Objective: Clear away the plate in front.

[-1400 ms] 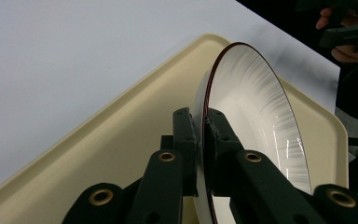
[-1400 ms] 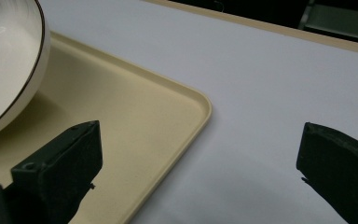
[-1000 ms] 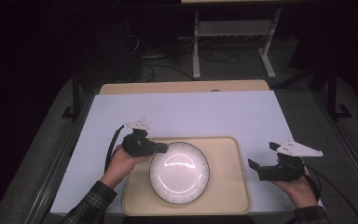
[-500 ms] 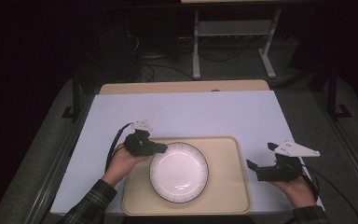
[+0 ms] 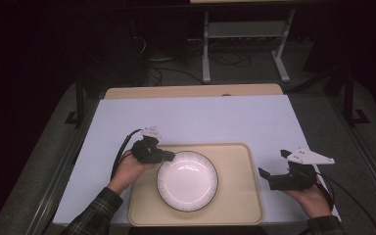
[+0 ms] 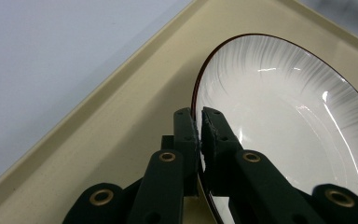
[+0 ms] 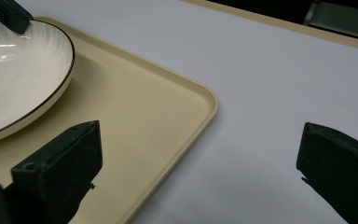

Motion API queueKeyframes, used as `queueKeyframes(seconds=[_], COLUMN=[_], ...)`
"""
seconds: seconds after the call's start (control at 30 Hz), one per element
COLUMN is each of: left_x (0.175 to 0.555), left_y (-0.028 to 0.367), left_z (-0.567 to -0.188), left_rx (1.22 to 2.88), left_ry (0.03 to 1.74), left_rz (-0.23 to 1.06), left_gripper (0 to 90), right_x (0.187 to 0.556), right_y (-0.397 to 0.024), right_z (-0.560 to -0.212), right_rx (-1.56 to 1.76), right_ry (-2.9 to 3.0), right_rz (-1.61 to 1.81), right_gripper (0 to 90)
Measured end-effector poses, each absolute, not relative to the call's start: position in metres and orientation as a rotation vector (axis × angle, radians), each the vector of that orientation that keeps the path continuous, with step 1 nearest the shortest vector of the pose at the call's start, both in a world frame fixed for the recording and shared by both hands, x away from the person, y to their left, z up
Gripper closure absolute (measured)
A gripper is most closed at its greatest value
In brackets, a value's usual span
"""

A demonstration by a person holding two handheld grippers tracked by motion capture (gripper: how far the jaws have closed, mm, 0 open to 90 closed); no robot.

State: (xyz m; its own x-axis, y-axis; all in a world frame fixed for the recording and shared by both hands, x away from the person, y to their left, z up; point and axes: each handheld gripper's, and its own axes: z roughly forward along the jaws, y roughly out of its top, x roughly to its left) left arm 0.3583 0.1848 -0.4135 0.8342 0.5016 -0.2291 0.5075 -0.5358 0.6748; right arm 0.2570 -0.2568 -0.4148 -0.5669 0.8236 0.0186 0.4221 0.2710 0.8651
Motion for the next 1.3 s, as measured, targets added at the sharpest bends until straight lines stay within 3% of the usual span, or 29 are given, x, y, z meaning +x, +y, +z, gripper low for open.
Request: queueKeyframes(seconds=[0.7, 1.1, 1.3], left_x=[0.360, 0.360, 0.360], left_y=[0.179, 0.186, 0.194], left_z=[-0.425, -0.424, -0.419], left_rx=[2.327, 2.296, 2.257], left_ry=[0.686, 0.690, 0.726], left_rz=[0.059, 0.129, 0.169], left_gripper=[80.5, 33.3, 15.9], right_x=[0.258, 0.258, 0.257], right_y=[-0.259, -0.263, -0.264], right_z=[-0.417, -0.419, -0.418], right_rx=[1.129, 1.136, 1.133], right_ry=[2.106, 2.106, 2.105], right_rz=[1.235, 1.251, 1.256], right_gripper=[0.0, 0.0, 0.0])
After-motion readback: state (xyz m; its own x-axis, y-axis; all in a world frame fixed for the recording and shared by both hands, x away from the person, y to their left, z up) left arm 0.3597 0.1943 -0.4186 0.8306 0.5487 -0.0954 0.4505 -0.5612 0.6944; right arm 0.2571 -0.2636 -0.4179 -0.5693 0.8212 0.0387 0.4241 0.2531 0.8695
